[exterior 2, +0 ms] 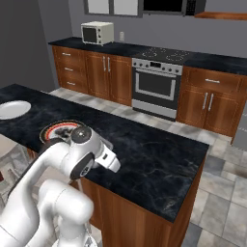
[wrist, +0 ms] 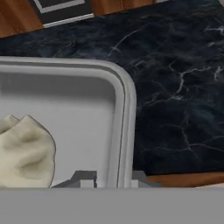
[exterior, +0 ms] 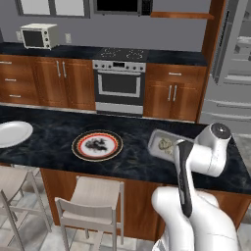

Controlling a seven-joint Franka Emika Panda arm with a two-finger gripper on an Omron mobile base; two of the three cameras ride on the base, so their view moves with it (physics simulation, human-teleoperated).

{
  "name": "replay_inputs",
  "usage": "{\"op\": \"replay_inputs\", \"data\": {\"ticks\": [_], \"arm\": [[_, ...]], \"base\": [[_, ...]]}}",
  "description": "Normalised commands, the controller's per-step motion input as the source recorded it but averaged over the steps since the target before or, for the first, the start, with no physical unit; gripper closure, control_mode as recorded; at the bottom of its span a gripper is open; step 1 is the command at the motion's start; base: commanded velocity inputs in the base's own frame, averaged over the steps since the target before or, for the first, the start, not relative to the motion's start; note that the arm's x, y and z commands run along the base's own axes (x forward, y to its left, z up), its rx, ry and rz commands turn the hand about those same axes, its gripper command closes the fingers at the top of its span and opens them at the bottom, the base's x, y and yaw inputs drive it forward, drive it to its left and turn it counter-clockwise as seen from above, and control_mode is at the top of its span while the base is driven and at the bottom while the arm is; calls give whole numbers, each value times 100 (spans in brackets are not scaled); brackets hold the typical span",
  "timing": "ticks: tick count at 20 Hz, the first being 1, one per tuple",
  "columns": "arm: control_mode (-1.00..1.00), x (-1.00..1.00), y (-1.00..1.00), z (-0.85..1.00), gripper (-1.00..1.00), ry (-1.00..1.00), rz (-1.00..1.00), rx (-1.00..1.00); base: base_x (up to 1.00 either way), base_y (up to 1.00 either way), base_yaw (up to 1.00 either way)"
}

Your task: Place two dumplings into each of the tupperware containers and then place the containers in the fridge.

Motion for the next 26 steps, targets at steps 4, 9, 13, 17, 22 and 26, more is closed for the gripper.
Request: {"op": "replay_inputs", "data": {"ticks": [4, 9, 13, 17, 22, 26], "arm": [[-100, -63, 52, 6, 100, 2, 16, 0], [-100, -55, 43, 15, 100, 8, 6, -6], [-100, -25, 17, -15, 100, 0, 0, -1], [100, -15, 0, -4, 100, 0, 0, 1], [100, 0, 0, 0, 100, 0, 0, 0], [100, 0, 0, 0, 100, 0, 0, 0]], "base": [[0, 0, 0], [0, 0, 0], [0, 0, 0], [-15, -4, 0], [-74, -64, -6], [-22, -89, -14]]}}
